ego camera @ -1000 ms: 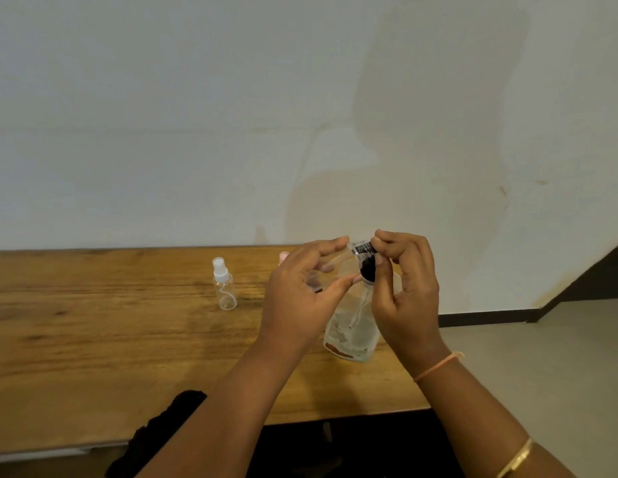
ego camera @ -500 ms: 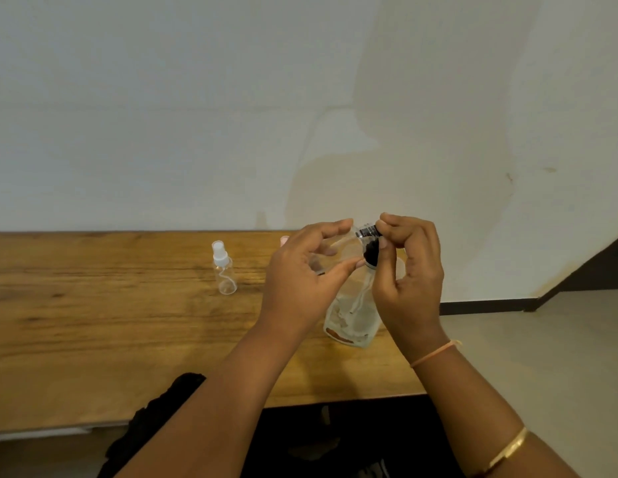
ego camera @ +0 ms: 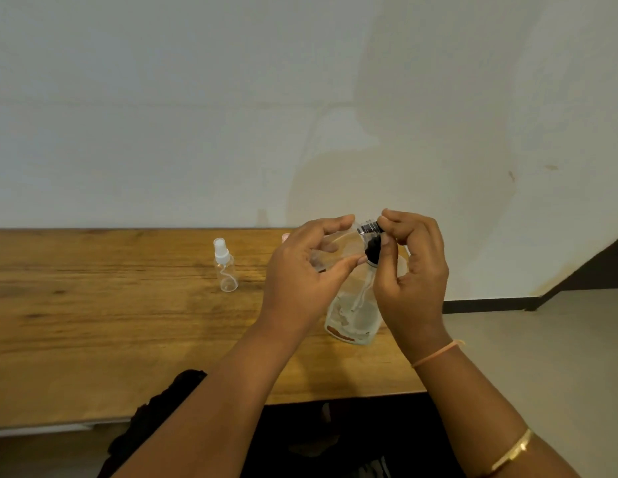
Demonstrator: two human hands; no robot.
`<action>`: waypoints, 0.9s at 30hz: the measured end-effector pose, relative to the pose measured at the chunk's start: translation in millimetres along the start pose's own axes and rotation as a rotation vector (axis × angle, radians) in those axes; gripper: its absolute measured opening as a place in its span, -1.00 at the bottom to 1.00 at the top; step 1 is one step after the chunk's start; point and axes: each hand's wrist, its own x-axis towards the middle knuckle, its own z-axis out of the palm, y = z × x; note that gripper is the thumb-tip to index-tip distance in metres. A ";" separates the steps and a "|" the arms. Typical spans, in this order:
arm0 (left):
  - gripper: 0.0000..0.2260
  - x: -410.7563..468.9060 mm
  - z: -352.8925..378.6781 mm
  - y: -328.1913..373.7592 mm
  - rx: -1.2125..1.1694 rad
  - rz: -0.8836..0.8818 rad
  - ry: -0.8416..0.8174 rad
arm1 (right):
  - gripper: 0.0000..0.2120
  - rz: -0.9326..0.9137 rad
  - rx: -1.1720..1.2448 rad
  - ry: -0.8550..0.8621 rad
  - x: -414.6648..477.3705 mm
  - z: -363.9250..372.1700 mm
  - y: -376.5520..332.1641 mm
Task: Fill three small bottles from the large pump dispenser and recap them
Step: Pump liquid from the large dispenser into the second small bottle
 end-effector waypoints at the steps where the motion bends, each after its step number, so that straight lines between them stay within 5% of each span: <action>1: -0.58 -1.2 0.8 -1.4 -0.001 -0.014 -0.002 | -0.85 -0.004 -0.010 -0.014 -0.5 0.6 2.4; 27: -0.58 -2.3 -2.9 5.7 -0.023 0.042 0.019 | -0.80 0.002 -0.024 0.035 3.7 -1.6 -12.4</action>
